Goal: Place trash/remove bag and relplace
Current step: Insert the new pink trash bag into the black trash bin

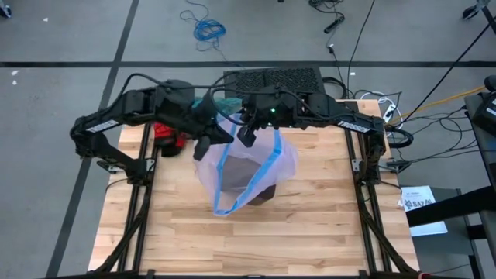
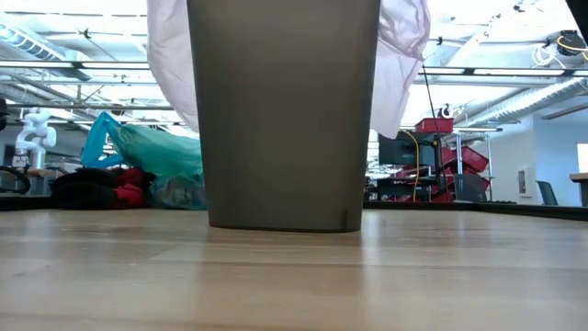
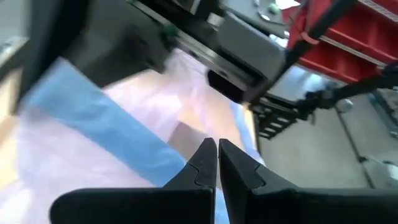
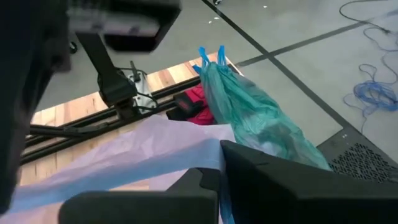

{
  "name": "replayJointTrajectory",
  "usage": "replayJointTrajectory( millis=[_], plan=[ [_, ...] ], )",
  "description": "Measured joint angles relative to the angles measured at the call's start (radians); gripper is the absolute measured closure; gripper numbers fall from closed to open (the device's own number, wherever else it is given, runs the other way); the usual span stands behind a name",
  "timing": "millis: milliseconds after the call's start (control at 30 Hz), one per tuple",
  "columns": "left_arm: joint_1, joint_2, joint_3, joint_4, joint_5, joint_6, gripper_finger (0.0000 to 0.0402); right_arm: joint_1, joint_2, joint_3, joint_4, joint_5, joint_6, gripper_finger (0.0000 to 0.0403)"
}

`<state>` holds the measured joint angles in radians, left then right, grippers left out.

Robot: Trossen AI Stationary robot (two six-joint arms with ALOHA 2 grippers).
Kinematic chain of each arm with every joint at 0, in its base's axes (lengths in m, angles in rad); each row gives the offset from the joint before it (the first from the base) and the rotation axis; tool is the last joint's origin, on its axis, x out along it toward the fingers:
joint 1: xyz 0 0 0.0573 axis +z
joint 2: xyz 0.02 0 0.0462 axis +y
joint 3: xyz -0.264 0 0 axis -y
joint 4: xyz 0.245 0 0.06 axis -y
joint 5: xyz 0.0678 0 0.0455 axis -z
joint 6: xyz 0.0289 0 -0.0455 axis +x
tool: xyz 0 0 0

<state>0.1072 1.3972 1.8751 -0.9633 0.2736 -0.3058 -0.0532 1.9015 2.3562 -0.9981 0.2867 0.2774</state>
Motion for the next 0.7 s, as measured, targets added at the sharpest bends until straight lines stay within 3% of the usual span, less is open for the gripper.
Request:
replayJointTrajectory(
  millis=[100,200,400,467,567,700],
  plan=[
    [-0.008,-0.005,0.008,0.000,-0.057,-0.004,0.0386,0.000,-0.004,0.000,-0.005,-0.001,-0.026,0.0403],
    [-0.019,-0.006,0.045,0.027,-0.044,-0.020,0.0386,0.000,-0.018,0.000,-0.014,-0.002,-0.055,0.0403],
    [-0.055,0.005,0.056,0.321,0.264,-0.115,0.0386,-0.007,-0.056,0.000,-0.017,-0.003,-0.106,0.0403],
    [-0.060,0.024,0.064,0.388,0.310,-0.133,0.0386,-0.014,-0.067,0.000,-0.017,-0.002,-0.106,0.0403],
    [-0.059,0.037,0.117,0.239,0.188,-0.058,0.0386,-0.020,-0.078,0.000,-0.014,0.002,-0.106,0.0403],
    [-0.087,0.037,0.250,-0.088,-0.189,0.116,0.0392,-0.019,-0.084,0.000,-0.015,0.001,-0.092,0.0403]
  ],
)
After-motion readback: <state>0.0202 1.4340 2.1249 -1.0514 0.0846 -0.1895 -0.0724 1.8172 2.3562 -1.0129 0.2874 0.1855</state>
